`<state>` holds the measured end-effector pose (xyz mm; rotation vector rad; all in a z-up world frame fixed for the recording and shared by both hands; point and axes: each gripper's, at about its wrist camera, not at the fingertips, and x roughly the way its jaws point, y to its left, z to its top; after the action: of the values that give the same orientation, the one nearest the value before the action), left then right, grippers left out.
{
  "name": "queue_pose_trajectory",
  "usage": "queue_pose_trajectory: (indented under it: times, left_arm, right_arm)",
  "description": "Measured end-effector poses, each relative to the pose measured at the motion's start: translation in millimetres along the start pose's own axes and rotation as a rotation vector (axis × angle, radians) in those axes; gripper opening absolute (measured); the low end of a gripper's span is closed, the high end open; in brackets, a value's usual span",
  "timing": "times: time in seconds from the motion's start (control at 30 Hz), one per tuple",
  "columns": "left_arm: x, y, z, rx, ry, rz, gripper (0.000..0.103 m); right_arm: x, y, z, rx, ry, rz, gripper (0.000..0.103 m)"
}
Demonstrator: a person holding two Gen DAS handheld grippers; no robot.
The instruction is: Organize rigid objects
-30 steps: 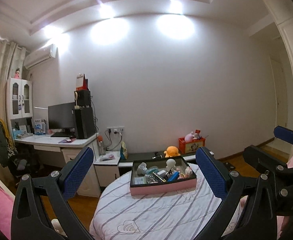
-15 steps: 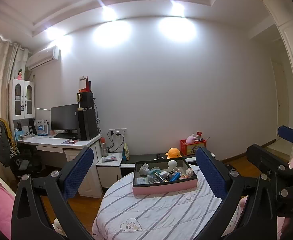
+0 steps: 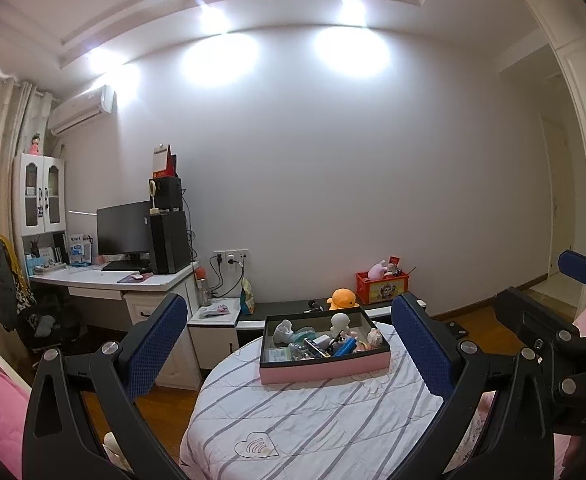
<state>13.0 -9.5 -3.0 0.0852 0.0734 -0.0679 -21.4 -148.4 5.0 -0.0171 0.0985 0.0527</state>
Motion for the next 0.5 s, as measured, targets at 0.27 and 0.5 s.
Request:
queue_pose_trajectory:
  times: [0.27, 0.5]
  left_arm:
    - [1.8, -3.4, 0.5, 0.006, 0.003, -0.015, 0.103]
    - [-0.4, -3.7, 0.0, 0.021, -0.003, -0.015, 0.103]
  right_arm:
    - [-4.8, -1.9, 1.4, 0.002, -0.009, -0.047, 0.103]
    - [-6.5, -3.9, 2.3, 0.008, -0.014, -0.051, 0.103]
